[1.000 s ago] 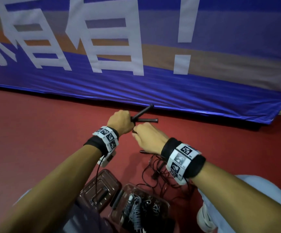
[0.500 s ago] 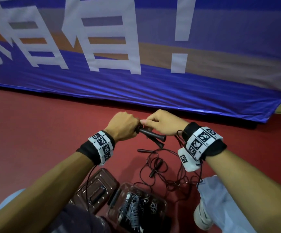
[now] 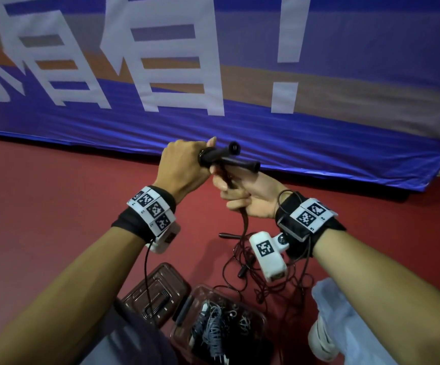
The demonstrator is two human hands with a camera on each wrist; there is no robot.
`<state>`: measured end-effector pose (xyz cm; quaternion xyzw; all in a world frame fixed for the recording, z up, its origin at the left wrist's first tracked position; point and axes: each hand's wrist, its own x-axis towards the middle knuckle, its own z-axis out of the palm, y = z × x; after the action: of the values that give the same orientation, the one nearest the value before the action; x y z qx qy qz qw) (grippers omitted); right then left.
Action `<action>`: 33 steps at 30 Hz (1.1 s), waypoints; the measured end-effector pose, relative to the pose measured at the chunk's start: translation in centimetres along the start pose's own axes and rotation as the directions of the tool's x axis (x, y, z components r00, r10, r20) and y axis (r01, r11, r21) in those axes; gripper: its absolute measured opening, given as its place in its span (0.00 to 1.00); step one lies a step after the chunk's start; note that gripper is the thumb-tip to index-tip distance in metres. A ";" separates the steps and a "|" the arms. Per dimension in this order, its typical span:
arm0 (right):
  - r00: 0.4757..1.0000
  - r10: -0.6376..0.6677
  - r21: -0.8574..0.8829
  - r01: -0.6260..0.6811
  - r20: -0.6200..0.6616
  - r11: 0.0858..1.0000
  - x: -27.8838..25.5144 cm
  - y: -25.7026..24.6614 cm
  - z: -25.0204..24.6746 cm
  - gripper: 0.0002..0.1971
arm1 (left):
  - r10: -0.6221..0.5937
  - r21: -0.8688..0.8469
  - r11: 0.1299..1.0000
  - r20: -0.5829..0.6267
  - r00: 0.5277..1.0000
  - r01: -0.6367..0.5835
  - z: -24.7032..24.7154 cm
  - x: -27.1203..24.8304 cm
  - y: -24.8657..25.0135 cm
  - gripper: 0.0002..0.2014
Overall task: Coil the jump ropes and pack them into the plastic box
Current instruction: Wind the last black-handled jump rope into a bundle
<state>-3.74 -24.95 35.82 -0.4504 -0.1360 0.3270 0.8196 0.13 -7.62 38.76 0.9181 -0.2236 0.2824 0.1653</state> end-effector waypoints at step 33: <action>0.927 -0.278 -0.965 -0.263 -0.253 0.004 -1.8 -0.9 -3.0 0.32 | 0.281 0.284 0.732 0.703 0.653 -0.620 4.9 -1.6 1.3 0.12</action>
<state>-3.14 -28.39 35.04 -0.9475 -0.1690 0.0362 0.2689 0.49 -10.31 34.14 0.8773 -0.4128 0.0473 -0.2403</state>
